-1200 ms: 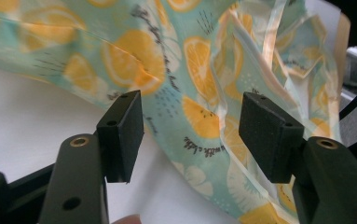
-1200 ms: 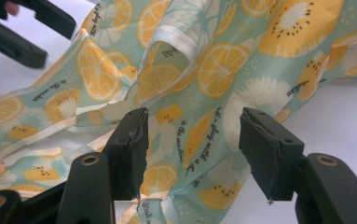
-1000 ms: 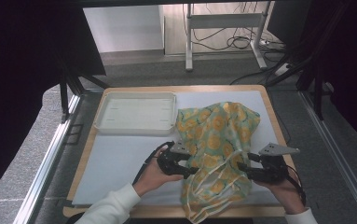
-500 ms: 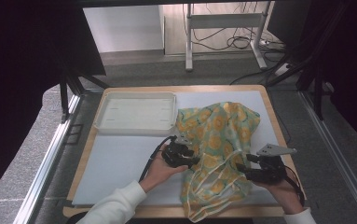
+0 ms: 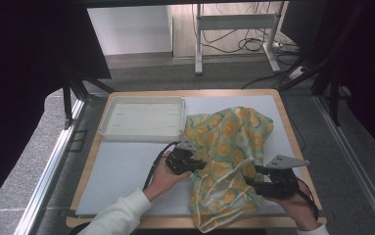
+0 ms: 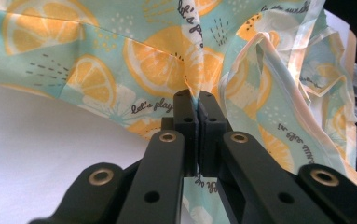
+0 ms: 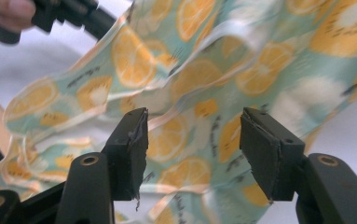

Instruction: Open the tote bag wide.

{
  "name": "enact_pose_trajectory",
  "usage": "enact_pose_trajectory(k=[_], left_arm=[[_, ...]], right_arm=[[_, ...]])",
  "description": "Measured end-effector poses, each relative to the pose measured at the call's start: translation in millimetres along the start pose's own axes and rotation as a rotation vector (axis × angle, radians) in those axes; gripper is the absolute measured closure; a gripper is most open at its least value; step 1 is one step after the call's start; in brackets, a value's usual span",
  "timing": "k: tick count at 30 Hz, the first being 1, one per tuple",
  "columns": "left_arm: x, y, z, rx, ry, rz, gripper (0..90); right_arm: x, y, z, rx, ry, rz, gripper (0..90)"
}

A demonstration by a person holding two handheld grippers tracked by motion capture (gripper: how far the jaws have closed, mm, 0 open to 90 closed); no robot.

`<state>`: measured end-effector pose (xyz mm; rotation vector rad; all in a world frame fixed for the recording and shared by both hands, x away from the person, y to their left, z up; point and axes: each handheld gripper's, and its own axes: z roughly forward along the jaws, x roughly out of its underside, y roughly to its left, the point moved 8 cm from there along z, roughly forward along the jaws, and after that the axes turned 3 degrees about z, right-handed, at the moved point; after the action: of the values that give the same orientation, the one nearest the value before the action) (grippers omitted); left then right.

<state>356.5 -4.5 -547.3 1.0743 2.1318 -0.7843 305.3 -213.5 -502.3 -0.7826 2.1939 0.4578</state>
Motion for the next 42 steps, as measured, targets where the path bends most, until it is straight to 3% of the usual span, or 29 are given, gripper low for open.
enact_pose_trajectory(k=[6, 9, 13, 16, 19, 20, 22, 25, 29, 36, 42], left_arm=[[1.4, 1.3, -3.9, 0.019, -0.009, -0.020, 89.1], [1.4, 1.0, -3.5, 0.018, -0.010, -0.018, 89.1], [1.9, 1.3, -3.1, 0.017, -0.005, -0.013, 89.1], [1.4, 1.6, -3.5, 0.013, -0.011, -0.016, 89.0], [1.6, 2.8, -5.1, 0.012, -0.013, -0.014, 89.1], [1.9, 3.3, -5.9, 0.010, -0.012, -0.013, 89.1], [2.2, 4.4, -7.1, 0.007, -0.016, -0.014, 89.2], [2.8, 6.2, -8.6, 0.001, -0.023, -0.018, 89.2], [2.9, 6.7, -13.7, 0.002, -0.043, -0.020, 89.3], [4.5, 10.4, -30.1, 0.012, -0.088, -0.042, 89.7], [8.8, 13.1, -40.7, 0.018, -0.109, -0.055, 89.8]], right_arm=[[11.0, 11.3, 17.6, -0.029, 0.063, 0.003, 41.1], [13.0, 17.3, 32.3, -0.033, 0.106, 0.010, 35.9], [7.6, 14.7, 48.1, 0.038, 0.114, 0.035, 25.6], [0.1, 9.1, 55.1, 0.075, 0.095, 0.082, 24.9], [-0.5, 6.2, 62.3, 0.113, 0.120, 0.062, 32.7], [1.2, 4.3, 64.3, 0.131, 0.130, 0.047, 38.7], [5.3, 2.1, 65.6, 0.124, 0.153, 0.041, 52.6], [7.8, -4.2, 62.8, 0.121, 0.154, 0.056, 67.5], [8.5, -14.8, 52.0, 0.117, 0.119, 0.081, 80.8], [9.3, -21.7, 21.3, 0.086, 0.051, 0.071, 86.2], [7.4, -31.1, -8.6, 0.058, -0.019, 0.107, 87.0]])
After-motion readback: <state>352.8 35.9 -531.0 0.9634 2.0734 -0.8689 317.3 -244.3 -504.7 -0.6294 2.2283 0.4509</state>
